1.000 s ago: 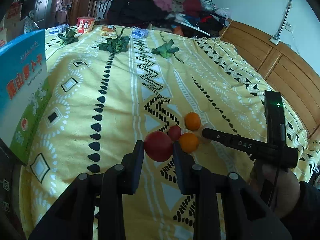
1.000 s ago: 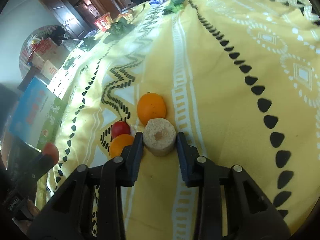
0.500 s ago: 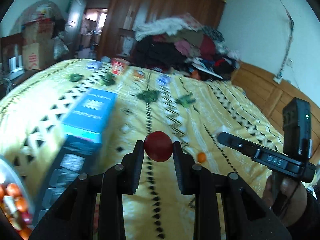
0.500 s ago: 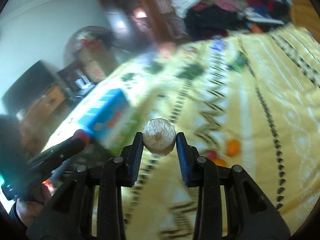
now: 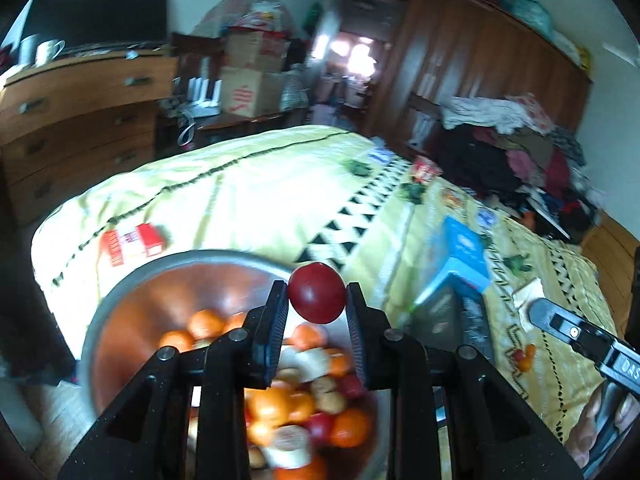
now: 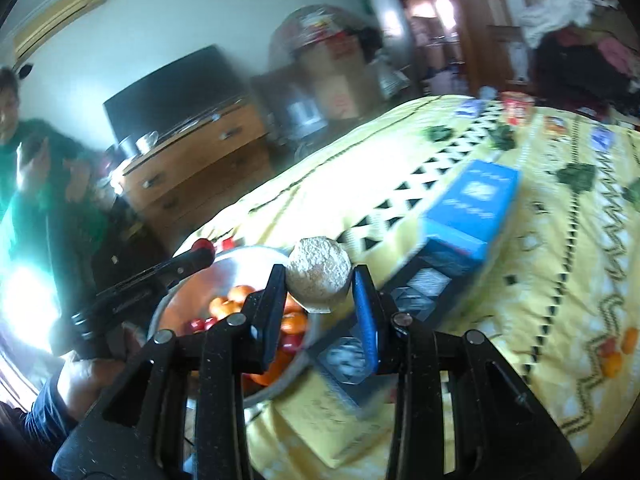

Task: Organize fruits
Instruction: 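Carry both items over the steel bowl and open both tools to drop them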

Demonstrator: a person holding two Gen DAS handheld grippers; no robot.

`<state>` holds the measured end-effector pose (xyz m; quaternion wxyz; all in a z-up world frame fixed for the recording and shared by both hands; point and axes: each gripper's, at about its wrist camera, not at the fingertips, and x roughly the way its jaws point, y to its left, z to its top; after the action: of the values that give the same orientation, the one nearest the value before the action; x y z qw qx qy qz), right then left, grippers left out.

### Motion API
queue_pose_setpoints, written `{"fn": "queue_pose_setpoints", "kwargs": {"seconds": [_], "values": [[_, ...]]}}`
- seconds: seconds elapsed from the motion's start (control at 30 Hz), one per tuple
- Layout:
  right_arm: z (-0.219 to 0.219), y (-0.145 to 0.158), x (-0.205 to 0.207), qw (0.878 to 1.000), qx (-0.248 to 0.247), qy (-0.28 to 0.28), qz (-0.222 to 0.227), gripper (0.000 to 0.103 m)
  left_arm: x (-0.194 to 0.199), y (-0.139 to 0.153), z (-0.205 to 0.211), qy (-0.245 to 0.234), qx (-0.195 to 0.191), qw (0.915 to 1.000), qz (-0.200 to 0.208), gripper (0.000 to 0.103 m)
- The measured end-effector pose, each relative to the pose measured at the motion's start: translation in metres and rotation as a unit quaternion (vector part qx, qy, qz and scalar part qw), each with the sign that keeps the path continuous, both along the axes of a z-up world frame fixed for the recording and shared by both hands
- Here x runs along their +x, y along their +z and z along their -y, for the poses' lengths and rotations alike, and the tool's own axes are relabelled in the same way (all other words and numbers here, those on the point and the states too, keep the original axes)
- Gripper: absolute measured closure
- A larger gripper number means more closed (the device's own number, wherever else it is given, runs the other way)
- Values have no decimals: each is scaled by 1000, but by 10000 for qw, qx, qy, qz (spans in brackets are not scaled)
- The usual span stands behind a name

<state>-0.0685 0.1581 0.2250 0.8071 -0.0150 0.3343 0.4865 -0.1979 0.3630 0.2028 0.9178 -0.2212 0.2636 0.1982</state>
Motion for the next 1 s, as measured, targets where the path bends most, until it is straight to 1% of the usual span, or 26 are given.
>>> {"fn": "queue_pose_setpoints", "kwargs": {"seconds": [0.13, 0.23, 0.37, 0.5, 0.7, 0.87, 1.0], "values": [[-44, -18, -17, 9991, -211, 350, -151, 69, -13, -25, -23, 168, -225, 9993, -229, 74], [-59, -30, -28, 9979, -373, 467, -253, 69, -20, -38, -32, 174, -304, 9989, -297, 74], [-72, -44, -30, 9963, -572, 522, -371, 69, -30, -48, -42, 156, -384, 9985, -366, 74], [-84, -52, -29, 9951, -682, 520, -494, 69, -24, -55, -44, 96, -355, 9975, -611, 74], [-101, -64, -30, 9929, -854, 567, -603, 69, -13, -66, -43, 82, -161, 9952, -965, 74], [-110, -73, -31, 9913, -963, 620, -654, 69, -13, -67, -44, 161, -82, 9940, -1079, 74], [-114, -77, -32, 9901, -1037, 646, -690, 67, -14, -65, -43, 319, 76, 9927, -1159, 72]]}}
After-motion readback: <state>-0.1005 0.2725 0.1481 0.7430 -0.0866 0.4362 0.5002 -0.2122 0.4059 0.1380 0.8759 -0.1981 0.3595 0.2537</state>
